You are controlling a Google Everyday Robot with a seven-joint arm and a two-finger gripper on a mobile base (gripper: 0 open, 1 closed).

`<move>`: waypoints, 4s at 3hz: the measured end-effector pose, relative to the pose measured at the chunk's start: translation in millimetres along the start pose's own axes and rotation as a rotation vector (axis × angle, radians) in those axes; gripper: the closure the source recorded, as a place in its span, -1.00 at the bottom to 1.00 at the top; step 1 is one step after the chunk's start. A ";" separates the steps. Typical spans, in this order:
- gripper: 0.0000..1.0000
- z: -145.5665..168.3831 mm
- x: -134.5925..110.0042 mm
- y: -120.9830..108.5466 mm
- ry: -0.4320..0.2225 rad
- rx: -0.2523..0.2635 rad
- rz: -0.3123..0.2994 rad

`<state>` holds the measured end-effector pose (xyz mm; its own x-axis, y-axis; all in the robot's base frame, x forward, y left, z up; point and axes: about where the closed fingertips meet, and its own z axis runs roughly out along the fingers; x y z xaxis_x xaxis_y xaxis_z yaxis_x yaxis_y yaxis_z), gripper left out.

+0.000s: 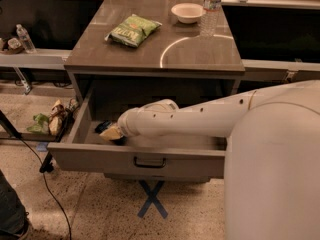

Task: Pick rxbar blueberry from top drawer and place on counter

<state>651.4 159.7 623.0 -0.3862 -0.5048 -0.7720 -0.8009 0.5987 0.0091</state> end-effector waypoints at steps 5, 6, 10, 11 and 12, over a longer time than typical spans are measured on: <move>1.00 32.7 0.2 25.2 -0.020 -0.082 0.012; 1.00 32.7 0.2 25.2 -0.020 -0.082 0.012; 1.00 -125.9 -61.8 -50.7 -0.060 0.127 -0.152; 1.00 -160.8 -76.5 -54.0 -0.085 0.197 -0.167; 1.00 -188.5 -86.6 -54.8 -0.091 0.247 -0.173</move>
Offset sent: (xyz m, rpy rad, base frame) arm -0.0047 0.0377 -0.0265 0.0733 0.0490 0.0634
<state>642.5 53.4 809.2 -0.2024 -0.5609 -0.8028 -0.7114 0.6475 -0.2730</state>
